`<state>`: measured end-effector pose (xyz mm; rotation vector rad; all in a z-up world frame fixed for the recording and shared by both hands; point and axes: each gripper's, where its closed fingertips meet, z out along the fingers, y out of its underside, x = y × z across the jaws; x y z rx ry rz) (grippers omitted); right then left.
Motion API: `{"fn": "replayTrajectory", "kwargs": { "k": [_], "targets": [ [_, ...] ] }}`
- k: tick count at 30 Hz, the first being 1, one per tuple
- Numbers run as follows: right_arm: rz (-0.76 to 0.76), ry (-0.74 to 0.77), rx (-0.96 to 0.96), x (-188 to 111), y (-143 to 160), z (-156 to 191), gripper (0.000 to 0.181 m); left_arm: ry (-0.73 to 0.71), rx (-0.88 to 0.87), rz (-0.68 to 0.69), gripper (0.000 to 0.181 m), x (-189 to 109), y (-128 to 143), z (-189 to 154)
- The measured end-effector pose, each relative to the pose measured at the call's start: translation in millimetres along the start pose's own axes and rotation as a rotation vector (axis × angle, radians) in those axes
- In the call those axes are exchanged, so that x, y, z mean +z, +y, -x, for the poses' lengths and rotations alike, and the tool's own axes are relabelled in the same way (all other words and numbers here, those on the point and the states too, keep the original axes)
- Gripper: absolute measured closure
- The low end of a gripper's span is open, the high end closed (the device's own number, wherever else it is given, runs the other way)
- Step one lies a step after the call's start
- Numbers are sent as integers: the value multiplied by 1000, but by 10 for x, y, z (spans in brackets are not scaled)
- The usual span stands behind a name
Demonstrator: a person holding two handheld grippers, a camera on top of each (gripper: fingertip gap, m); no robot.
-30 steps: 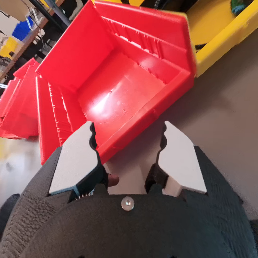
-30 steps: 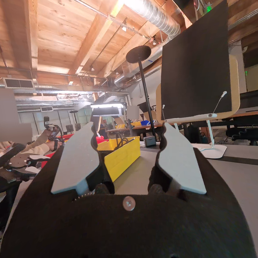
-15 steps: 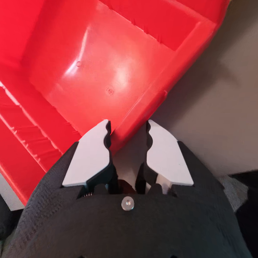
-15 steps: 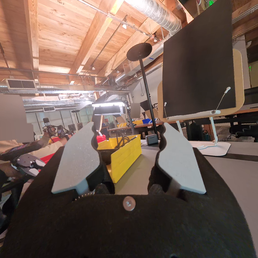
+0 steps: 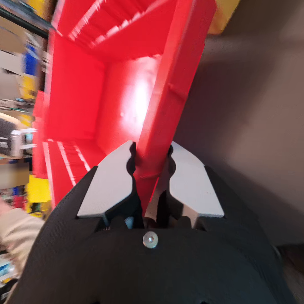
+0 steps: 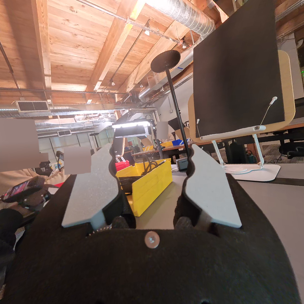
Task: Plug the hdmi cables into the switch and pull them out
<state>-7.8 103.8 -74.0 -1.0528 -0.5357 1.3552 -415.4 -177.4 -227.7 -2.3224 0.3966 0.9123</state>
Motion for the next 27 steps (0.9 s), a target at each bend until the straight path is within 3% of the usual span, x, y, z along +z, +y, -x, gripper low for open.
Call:
{"fn": "replayTrajectory", "kwargs": {
  "k": [5, 10, 15, 21, 27],
  "targets": [
    [5, -3, 1, 6, 16, 7, 97, -80, 44, 6, 148, -130, -42, 119],
    [18, -2, -13, 15, 42, 13, 97, -278, 48, 52, 149, -370, -36, 433],
    [20, -1, -9, 17, 49, 14, 97, -437, 89, -22, 149, -672, -231, 624],
    [18, -2, -32, 16, 39, 27, 97, -586, 231, -131, 149, -932, -875, 718],
    [18, -3, -52, 15, 30, 47, 97, -593, 430, -334, 149, -975, -1798, 427]
  ]
}}
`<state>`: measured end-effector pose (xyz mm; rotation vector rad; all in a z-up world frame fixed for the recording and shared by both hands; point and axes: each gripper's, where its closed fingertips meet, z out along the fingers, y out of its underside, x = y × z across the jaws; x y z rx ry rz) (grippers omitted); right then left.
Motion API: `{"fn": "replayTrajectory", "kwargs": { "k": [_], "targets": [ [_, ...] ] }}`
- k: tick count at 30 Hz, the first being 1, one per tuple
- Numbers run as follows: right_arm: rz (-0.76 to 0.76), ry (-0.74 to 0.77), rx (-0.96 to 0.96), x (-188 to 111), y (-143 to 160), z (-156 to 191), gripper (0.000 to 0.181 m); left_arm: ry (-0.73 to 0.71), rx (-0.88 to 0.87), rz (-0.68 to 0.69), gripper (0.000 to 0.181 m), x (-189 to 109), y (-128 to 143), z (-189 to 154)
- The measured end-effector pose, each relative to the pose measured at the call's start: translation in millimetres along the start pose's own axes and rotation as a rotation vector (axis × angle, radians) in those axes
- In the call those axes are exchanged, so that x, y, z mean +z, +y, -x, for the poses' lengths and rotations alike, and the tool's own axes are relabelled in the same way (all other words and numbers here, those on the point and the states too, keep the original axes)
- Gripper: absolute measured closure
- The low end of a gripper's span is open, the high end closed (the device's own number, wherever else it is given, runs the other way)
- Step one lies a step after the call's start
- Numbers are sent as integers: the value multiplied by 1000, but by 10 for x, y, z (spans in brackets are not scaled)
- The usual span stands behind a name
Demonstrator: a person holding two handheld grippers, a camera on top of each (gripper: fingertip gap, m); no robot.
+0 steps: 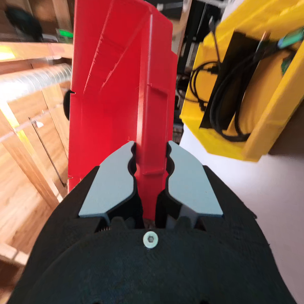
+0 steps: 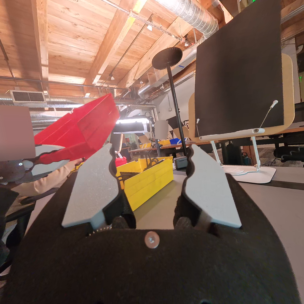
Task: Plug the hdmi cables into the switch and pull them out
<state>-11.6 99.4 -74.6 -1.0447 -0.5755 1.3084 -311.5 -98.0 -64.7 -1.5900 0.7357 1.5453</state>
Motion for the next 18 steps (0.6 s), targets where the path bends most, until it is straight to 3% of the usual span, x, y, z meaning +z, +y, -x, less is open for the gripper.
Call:
{"fn": "replayTrajectory", "kwargs": {
  "k": [5, 11, 18],
  "targets": [
    [-100, 87, -38, -80, -209, -127, 99, -21, 65, -222, 149, 133, -913, -98],
    [-357, 239, 33, -384, -647, -417, 102, 48, 45, -466, 148, 84, -1982, -433],
    [-555, 334, -36, -701, -963, -487, 104, 220, 26, -564, 149, 106, -2661, -1129]
  ]
}}
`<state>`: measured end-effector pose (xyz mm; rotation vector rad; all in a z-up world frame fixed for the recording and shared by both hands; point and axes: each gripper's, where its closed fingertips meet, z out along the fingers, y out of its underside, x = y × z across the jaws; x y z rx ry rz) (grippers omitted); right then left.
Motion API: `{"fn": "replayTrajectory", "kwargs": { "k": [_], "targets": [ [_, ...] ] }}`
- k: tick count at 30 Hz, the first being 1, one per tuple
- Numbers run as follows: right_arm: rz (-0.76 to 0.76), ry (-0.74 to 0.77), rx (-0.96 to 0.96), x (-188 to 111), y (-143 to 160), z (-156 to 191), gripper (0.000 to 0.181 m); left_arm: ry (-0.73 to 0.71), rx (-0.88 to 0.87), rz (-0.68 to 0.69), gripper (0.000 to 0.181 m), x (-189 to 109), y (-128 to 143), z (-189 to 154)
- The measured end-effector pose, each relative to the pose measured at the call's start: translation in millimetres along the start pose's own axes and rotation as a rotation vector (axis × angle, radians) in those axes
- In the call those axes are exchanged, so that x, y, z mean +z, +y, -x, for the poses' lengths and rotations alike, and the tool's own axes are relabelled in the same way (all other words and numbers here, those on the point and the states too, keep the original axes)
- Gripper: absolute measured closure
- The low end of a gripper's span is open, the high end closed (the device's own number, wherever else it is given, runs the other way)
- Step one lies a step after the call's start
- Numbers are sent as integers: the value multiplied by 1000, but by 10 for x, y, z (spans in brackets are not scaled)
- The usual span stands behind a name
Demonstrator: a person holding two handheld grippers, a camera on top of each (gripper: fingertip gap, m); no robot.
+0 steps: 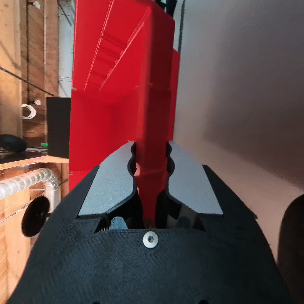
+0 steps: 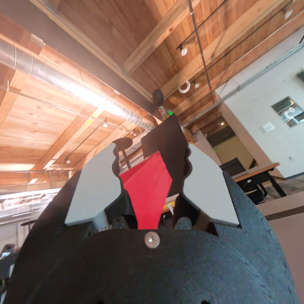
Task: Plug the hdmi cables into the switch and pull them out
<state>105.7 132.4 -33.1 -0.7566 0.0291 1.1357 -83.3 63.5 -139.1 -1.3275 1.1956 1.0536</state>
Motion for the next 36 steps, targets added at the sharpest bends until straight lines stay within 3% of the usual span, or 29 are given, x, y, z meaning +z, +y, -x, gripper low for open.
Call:
{"fn": "replayTrajectory", "kwargs": {
  "k": [8, 12, 19, 28, 32, 36],
  "targets": [
    [-25, -5, -64, -15, -46, 31, 105, 257, -51, 3, 148, 230, -155, -632],
    [-2, -23, -103, -5, 5, 78, 106, 177, -14, 20, 152, 259, -164, -559],
    [29, -81, -203, 3, 90, 229, 107, 245, -37, -24, 152, 234, -217, -664],
    [74, -221, -340, -29, 260, 535, 114, 437, -53, -24, 149, 215, -241, -1018],
    [90, -225, -349, -26, 303, 541, 114, 440, -196, -69, 141, 208, -308, -956],
    [92, -212, -377, -20, 310, 523, 114, 492, -590, -350, 128, -46, -680, -540]
  ]
}}
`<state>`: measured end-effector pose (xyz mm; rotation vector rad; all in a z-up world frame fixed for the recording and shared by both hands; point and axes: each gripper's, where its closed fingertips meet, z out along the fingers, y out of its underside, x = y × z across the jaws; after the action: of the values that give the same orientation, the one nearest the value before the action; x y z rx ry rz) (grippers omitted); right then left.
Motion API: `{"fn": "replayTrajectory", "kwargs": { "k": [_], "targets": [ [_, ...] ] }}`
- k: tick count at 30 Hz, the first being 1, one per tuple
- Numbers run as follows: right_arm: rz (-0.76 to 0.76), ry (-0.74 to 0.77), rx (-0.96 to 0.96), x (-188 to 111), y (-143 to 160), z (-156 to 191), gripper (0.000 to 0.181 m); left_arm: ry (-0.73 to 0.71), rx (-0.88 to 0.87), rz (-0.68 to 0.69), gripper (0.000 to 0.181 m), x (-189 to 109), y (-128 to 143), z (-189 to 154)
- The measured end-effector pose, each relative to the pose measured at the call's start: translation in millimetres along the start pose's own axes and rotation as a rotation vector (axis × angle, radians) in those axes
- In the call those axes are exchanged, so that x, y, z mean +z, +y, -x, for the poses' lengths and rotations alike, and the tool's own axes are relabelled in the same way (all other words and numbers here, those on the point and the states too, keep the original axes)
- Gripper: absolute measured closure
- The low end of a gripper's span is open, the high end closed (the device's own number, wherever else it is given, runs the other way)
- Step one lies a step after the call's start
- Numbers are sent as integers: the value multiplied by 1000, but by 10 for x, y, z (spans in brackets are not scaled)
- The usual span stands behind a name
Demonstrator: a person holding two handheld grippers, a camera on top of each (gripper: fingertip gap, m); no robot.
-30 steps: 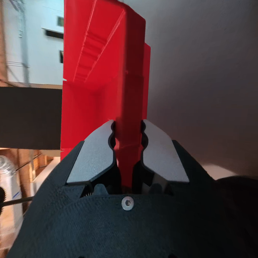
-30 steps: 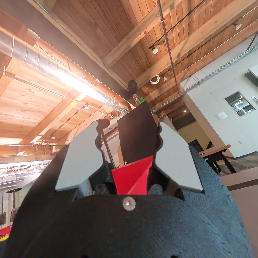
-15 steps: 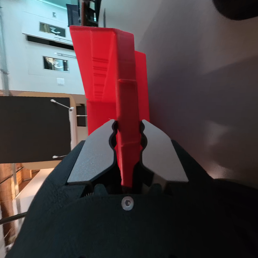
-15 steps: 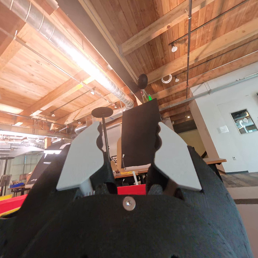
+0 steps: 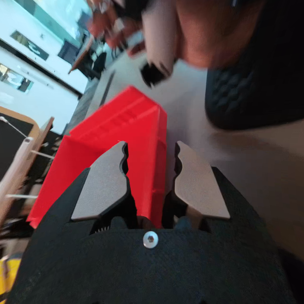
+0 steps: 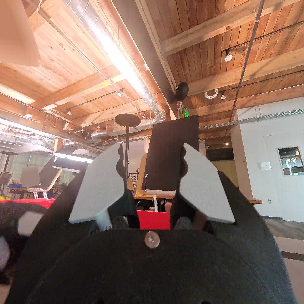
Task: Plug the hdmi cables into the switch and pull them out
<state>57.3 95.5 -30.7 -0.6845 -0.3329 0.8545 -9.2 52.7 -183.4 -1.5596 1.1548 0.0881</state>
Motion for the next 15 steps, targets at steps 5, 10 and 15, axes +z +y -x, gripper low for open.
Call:
{"fn": "replayTrajectory", "kwargs": {
  "k": [5, 10, 15],
  "targets": [
    [116, -125, -98, 21, 216, 264, 131, -246, -337, -143, 112, -714, -40, 756],
    [719, -724, -187, -489, 1176, 1206, 138, -464, -709, 349, 92, -1483, 1190, 1089],
    [1071, -909, -406, -1010, 1753, 1341, 116, -468, -779, 669, 81, -1933, 1989, 905]
  ]
}}
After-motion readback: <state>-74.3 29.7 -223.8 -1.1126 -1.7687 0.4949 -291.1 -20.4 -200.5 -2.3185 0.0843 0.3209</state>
